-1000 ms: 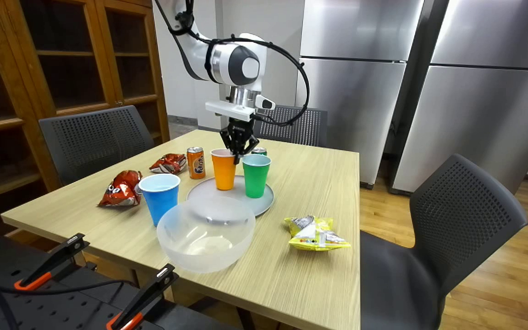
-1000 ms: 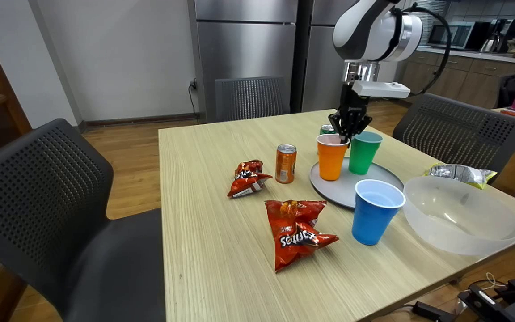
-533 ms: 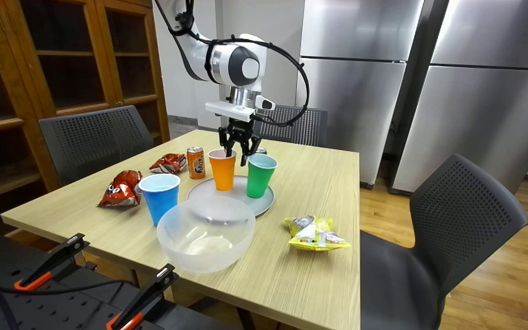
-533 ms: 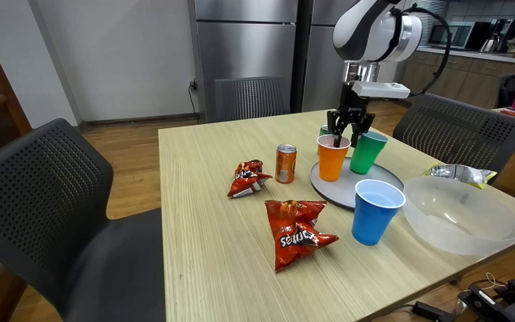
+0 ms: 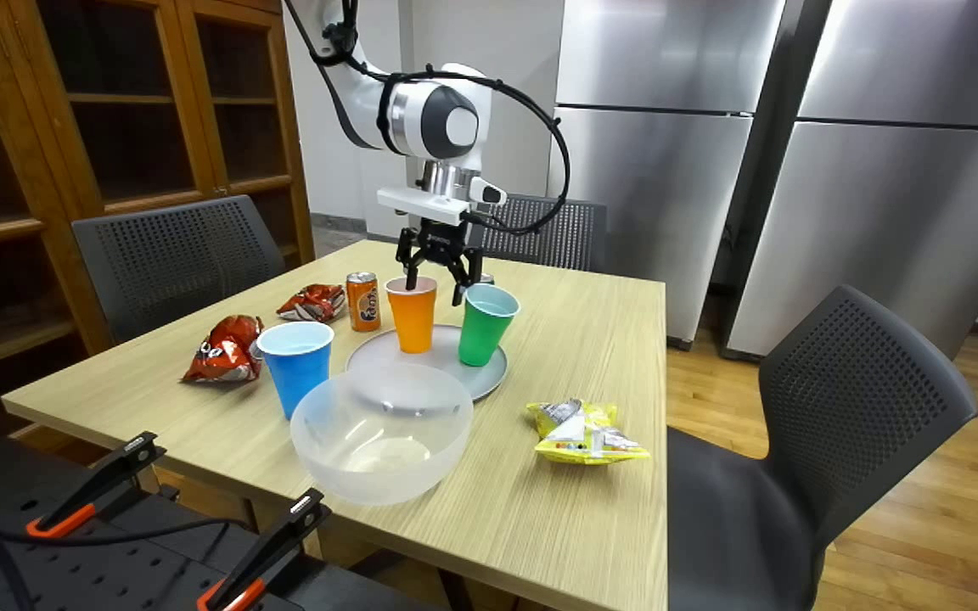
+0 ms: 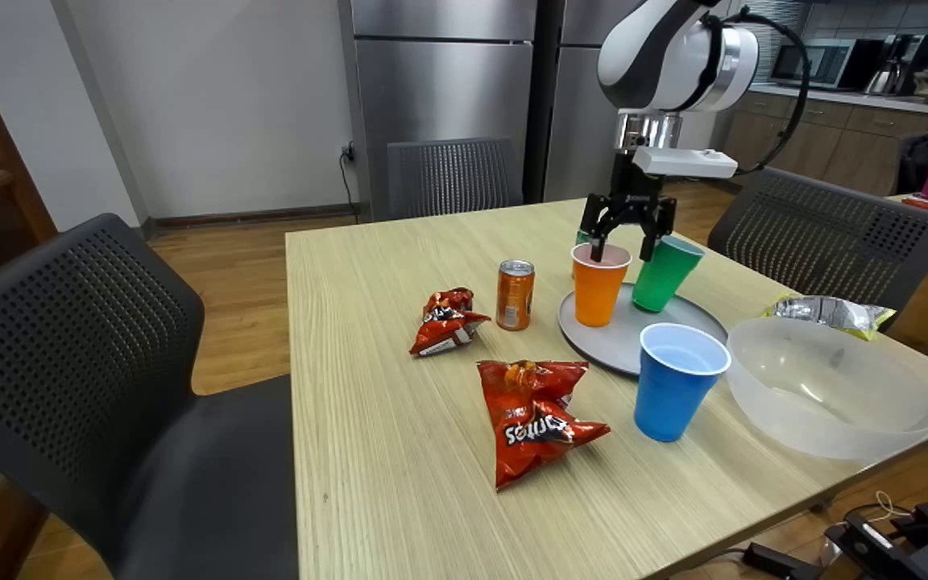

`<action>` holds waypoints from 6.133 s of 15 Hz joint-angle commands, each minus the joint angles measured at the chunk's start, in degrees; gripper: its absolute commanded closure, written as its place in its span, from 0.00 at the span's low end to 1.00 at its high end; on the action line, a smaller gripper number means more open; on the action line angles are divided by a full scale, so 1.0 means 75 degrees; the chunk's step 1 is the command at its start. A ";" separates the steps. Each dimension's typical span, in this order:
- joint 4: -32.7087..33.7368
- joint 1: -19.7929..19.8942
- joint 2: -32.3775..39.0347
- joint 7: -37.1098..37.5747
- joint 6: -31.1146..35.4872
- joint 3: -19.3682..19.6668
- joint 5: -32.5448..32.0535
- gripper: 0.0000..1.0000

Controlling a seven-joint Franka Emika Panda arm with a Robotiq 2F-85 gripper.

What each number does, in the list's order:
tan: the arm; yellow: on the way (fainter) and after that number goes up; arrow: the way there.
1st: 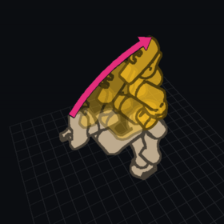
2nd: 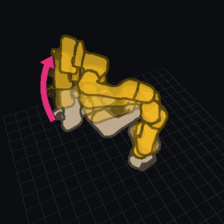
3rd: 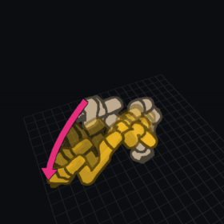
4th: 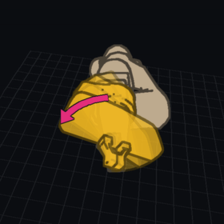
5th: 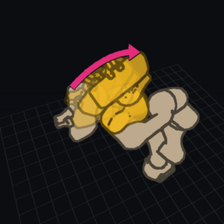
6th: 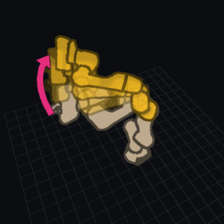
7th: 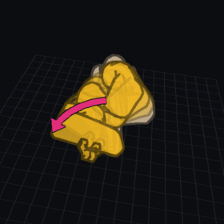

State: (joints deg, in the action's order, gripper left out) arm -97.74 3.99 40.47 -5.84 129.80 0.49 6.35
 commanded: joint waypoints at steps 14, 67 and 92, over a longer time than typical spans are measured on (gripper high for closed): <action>-0.0193 0.0144 -0.0461 -0.0570 -0.0216 -0.0361 0.0046 0.00; -0.0239 0.1717 -0.0445 -0.0594 -0.2642 0.1650 -0.1424 0.00; 0.1744 0.1653 0.1268 -0.0160 -0.3612 0.1616 -0.1897 0.00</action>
State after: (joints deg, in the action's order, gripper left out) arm -85.92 16.42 48.39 -6.77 101.46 13.34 -5.46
